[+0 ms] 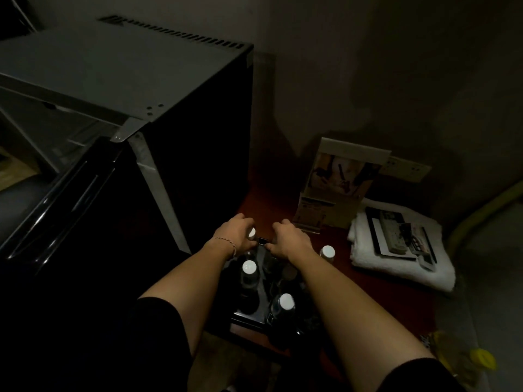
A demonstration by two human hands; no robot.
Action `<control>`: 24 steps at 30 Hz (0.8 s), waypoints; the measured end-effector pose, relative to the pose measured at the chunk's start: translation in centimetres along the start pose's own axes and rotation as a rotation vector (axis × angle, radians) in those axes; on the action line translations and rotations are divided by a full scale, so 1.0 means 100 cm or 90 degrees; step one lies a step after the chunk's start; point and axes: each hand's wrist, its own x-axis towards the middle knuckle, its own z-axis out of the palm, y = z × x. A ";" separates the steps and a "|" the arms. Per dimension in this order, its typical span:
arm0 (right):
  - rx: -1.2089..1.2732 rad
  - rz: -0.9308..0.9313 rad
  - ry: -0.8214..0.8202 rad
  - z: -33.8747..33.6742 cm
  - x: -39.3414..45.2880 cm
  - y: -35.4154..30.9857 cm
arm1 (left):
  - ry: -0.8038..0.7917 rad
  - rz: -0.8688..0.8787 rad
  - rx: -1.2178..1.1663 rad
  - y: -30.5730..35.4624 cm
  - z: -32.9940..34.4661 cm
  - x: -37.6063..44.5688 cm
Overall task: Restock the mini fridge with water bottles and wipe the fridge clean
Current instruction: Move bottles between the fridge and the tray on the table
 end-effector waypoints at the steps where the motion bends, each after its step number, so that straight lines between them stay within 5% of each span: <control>1: -0.003 -0.001 -0.001 0.000 0.000 0.000 | 0.005 0.000 -0.009 0.002 0.000 0.000; 24: 0.050 -0.013 0.127 -0.038 -0.032 -0.010 | 0.116 0.045 -0.024 0.031 -0.046 -0.017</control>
